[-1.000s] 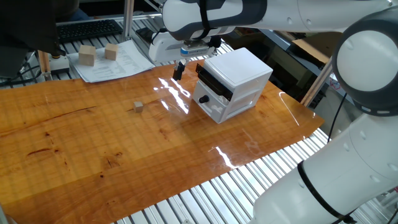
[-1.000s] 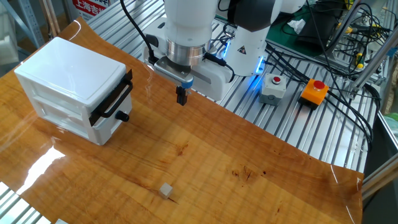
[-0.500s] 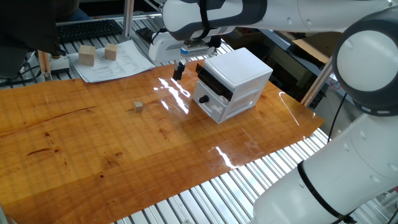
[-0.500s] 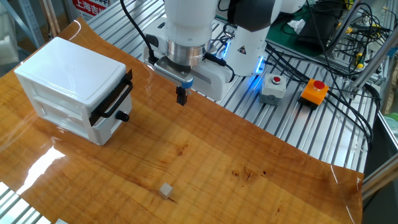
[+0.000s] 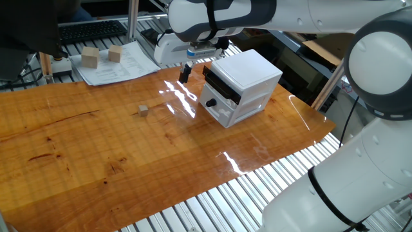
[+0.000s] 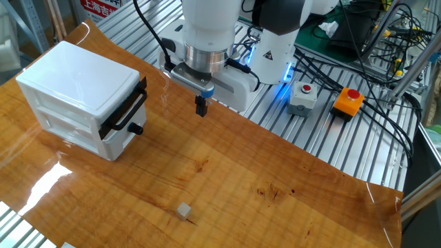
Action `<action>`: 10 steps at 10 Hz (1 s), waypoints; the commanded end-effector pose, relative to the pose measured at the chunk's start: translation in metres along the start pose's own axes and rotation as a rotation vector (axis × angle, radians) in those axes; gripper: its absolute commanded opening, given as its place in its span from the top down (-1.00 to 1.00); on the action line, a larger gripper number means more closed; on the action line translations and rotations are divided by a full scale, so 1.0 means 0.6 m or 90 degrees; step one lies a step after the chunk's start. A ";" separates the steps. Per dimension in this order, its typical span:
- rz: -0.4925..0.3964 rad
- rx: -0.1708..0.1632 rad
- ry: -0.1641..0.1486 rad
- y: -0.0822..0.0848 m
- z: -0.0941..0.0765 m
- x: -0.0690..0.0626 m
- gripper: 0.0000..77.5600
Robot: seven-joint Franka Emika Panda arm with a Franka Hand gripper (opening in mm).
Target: Put things in the drawer
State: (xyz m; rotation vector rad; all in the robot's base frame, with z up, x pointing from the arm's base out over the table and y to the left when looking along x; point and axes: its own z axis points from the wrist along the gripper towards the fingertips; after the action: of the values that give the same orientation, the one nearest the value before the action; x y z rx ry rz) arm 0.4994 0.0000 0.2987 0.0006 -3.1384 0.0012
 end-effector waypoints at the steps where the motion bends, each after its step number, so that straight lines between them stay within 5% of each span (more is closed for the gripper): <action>1: 0.184 -0.007 -0.016 0.000 0.000 0.000 1.00; 2: 0.179 0.019 -0.019 0.000 0.000 0.000 1.00; 10: 0.147 0.018 0.003 0.000 0.001 0.000 1.00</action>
State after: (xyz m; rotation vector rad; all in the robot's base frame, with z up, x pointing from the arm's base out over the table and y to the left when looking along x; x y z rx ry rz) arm 0.4990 0.0001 0.2974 -0.3891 -3.1120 0.0417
